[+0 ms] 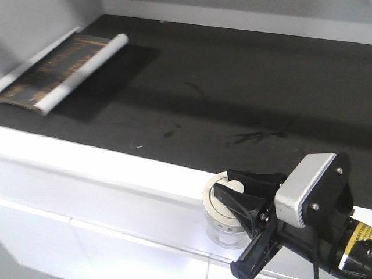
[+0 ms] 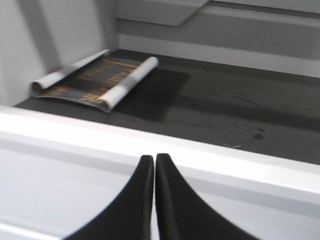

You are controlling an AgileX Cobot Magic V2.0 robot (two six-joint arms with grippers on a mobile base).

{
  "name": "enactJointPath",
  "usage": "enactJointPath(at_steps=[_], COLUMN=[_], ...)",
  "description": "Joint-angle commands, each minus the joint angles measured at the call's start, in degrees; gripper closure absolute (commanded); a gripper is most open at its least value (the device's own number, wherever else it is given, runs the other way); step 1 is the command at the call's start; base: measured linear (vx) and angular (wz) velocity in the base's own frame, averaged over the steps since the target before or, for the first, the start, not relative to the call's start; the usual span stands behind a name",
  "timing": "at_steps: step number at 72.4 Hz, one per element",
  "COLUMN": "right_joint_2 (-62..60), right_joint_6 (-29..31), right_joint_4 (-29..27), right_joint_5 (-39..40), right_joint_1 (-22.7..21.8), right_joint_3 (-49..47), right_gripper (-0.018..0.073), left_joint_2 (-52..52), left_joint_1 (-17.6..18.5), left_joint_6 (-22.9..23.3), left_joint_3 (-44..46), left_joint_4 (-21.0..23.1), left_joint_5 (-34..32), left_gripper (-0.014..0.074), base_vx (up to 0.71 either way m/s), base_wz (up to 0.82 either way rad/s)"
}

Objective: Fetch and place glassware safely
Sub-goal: 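Turn the base away from the counter holding the jar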

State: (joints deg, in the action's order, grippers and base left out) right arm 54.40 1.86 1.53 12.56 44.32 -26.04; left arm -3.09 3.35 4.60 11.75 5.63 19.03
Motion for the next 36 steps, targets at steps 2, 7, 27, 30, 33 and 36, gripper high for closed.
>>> enactJointPath(at_steps=[2,7,27,30,33,36], right_joint_2=[-0.59,-0.59,-0.59,-0.59,-0.59,-0.59], right_joint_6=[0.38,0.38,0.38,0.38,0.38,0.38], right_joint_4=[0.48,0.48,0.48,0.48,0.48,0.48], right_joint_5=[6.3,6.3,6.3,6.3,6.3,6.3], right_joint_1=[0.02,0.02,0.02,0.02,0.02,0.02], right_joint_3=[-1.9,-1.9,-1.9,-1.9,-1.9,-1.9], right_gripper=[0.056,0.056,0.056,0.056,0.056,0.056], left_joint_2=[-0.76,-0.76,-0.76,-0.76,-0.76,-0.76], left_joint_1=[0.41,0.41,0.41,0.41,0.41,0.41], left_joint_6=[0.51,0.51,0.51,0.51,0.51,0.51], left_joint_3=[1.46,1.46,1.46,1.46,1.46,1.46], left_joint_4=[0.47,0.47,0.47,0.47,0.47,0.47], left_joint_5=[-4.19,-4.19,-4.19,-4.19,-4.19,-4.19], left_gripper=[0.0603,0.0603,0.0603,0.0603,0.0603,0.0603], base_vx=[-0.07,-0.07,-0.06,-0.05,-0.04,-0.04], base_wz=[0.55,0.54,0.59,0.78,0.84,0.91])
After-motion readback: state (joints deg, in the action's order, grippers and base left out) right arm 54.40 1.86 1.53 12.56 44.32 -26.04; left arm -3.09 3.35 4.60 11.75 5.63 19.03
